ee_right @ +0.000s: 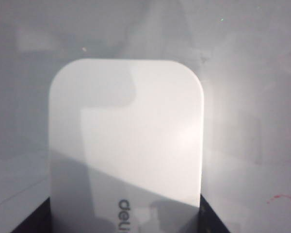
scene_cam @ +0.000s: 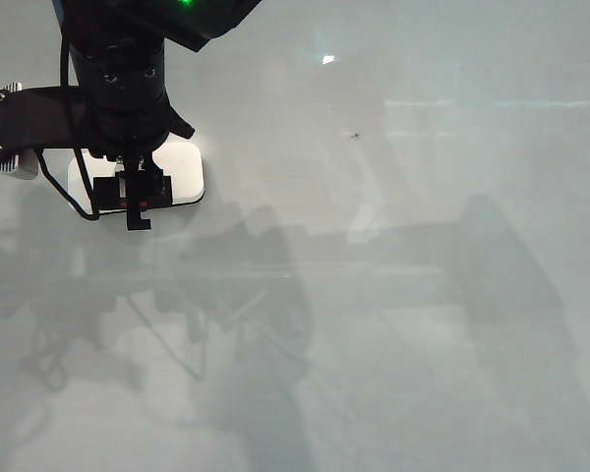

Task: Grab the whiteboard eraser that is attached to the surface of the whiteboard and use it to clean the writing on the whiteboard.

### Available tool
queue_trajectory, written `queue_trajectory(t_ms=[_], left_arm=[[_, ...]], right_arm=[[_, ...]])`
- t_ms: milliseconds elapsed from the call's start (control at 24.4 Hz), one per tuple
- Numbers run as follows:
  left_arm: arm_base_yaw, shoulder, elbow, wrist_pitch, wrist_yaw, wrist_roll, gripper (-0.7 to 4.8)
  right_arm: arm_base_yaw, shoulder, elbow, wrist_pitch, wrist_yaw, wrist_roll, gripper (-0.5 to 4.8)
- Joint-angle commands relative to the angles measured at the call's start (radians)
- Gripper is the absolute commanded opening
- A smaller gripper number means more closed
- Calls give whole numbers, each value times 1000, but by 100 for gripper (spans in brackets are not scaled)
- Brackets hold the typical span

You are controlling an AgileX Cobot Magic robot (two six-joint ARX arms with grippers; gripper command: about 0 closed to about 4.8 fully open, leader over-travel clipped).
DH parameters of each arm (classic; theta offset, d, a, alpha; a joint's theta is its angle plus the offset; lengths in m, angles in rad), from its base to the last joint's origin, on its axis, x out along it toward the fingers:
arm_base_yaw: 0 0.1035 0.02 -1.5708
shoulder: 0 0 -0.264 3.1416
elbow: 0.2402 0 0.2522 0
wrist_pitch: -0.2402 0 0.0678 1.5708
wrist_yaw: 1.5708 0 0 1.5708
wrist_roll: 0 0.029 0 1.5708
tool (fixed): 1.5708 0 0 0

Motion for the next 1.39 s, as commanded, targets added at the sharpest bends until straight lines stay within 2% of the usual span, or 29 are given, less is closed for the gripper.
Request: queue_trajectory(t_ms=[41, 164, 492, 656, 861, 984, 1148, 1230, 1271, 1312, 1394], left_arm=[[5, 0, 2, 6, 4, 0, -5], [4, 0, 2, 6, 4, 0, -5], [4, 0, 2, 6, 4, 0, -5], [5, 0, 2, 6, 4, 0, -5], [5, 0, 2, 6, 4, 0, -5], [5, 0, 2, 6, 5, 0, -5], [5, 0, 2, 6, 4, 0, -5], [5, 0, 2, 6, 5, 0, -5], [5, 0, 2, 6, 4, 0, -5], [5, 0, 2, 6, 4, 0, -5], [5, 0, 2, 6, 4, 0, -5]], right_arm=[[-14, -3, 16, 59, 123, -18, 125], [-29, -33, 39, 48, 164, -37, 125], [-37, -211, 45, 48, 174, -62, 125], [-22, -315, 45, 47, 278, -62, 125], [-22, -488, 45, 40, 262, -17, 126], [-24, -610, 45, -35, 211, 165, 125], [-34, -728, 44, -249, 122, 405, 125], [-72, -801, 43, -416, 92, 605, 126], [-103, -843, 31, -496, 43, 726, 125], [-134, -887, -5, -517, -1, 787, 125], [-168, -963, -93, -497, -42, 793, 125]])
